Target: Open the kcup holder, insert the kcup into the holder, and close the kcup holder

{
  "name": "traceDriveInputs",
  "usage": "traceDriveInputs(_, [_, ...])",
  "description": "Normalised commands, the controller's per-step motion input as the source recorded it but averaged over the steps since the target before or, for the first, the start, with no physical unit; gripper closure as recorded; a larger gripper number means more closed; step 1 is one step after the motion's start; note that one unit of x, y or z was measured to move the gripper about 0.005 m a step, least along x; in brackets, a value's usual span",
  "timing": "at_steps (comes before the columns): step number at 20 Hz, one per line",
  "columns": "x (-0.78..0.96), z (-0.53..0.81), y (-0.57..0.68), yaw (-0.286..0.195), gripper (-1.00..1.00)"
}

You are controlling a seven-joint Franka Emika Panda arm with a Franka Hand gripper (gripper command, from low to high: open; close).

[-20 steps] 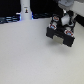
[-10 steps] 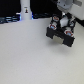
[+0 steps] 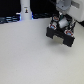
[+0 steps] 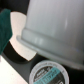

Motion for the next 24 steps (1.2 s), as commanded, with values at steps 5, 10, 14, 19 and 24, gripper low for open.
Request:
traceDriveInputs(5, [0.0, 0.26, -0.01, 0.0, -1.0])
traceDriveInputs(10, [0.0, 0.24, 0.0, -0.073, -1.0])
traceDriveInputs(14, [-0.01, 0.31, 0.0, -0.098, -1.0])
traceDriveInputs(19, [-0.06, 0.42, -0.08, 0.084, -1.0])
traceDriveInputs(24, [-0.01, 0.29, -0.18, 0.208, -1.0])
